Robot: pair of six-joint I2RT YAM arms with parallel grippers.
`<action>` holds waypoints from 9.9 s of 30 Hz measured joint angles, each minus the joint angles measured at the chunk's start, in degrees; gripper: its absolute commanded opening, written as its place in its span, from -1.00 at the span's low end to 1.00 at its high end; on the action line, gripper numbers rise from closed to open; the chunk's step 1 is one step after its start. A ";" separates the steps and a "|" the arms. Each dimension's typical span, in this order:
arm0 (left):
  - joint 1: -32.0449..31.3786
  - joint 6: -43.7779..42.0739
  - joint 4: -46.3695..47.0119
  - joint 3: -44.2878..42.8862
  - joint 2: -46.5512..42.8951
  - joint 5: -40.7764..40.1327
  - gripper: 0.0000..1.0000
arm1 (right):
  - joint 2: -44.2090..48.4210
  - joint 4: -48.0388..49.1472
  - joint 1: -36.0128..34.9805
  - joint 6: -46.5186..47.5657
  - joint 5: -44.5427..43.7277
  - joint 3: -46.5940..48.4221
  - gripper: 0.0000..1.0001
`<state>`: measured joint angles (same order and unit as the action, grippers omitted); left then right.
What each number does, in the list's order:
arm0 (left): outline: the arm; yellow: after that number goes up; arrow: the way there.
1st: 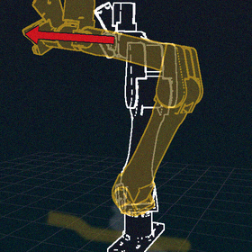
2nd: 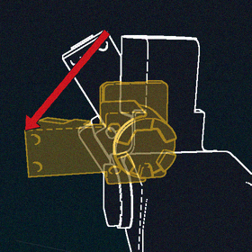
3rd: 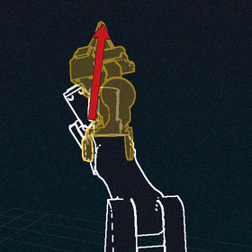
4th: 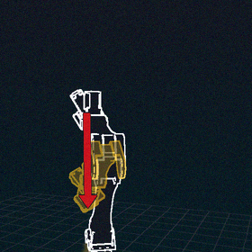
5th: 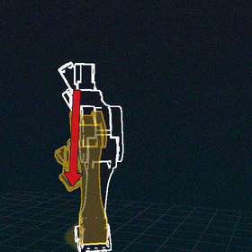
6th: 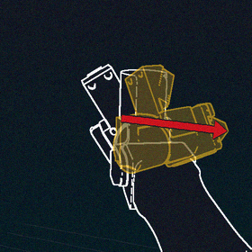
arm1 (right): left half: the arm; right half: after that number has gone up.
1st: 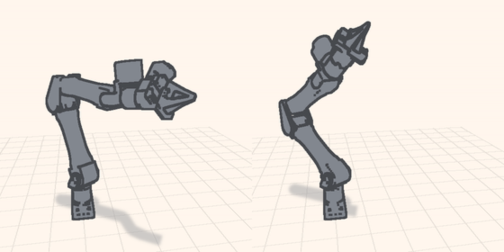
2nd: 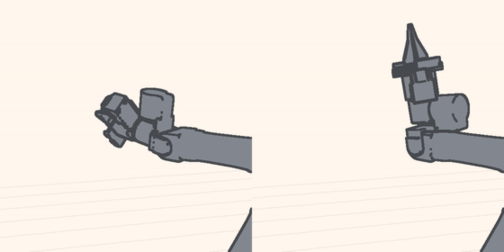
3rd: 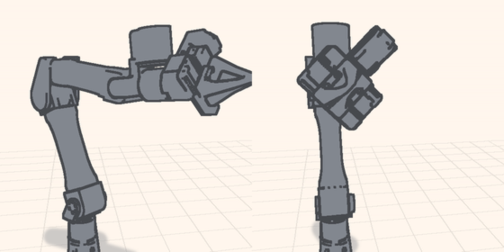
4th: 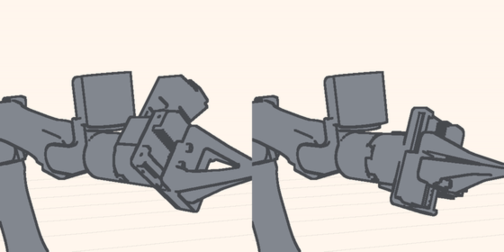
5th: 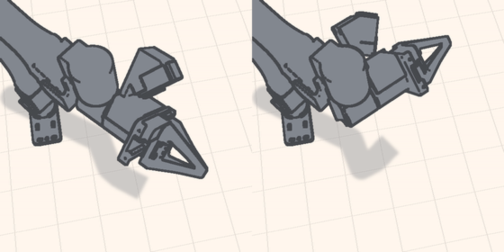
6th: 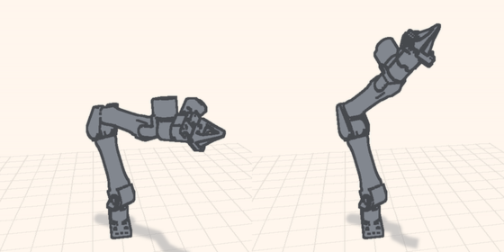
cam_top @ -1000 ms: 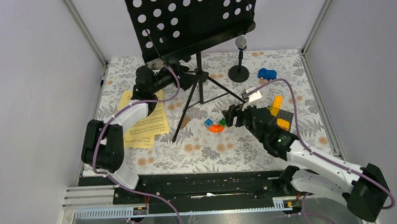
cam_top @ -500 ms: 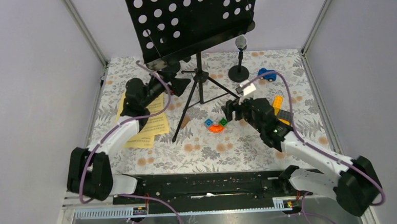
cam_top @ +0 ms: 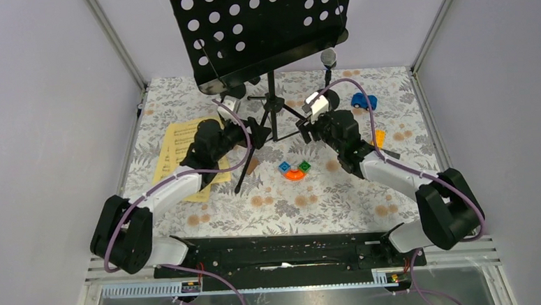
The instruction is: Pack up the instrument practice props
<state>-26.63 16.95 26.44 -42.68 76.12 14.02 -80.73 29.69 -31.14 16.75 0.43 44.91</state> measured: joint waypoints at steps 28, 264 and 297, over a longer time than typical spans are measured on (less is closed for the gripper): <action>-5.29 -10.32 -1.97 -0.83 10.40 -7.39 -0.99 | -15.54 5.40 2.45 8.00 6.75 7.85 -0.92; -12.90 -6.58 24.44 6.29 5.86 0.87 -1.00 | 19.58 12.72 -12.11 -14.78 -10.47 -9.73 0.89; -13.16 -6.60 40.63 18.21 4.00 5.70 -1.00 | 23.41 16.48 -12.11 -22.27 -1.84 -17.33 0.99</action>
<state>-39.79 10.35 67.07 -24.47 80.12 19.73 -57.32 46.17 -43.24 -5.52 -1.41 27.57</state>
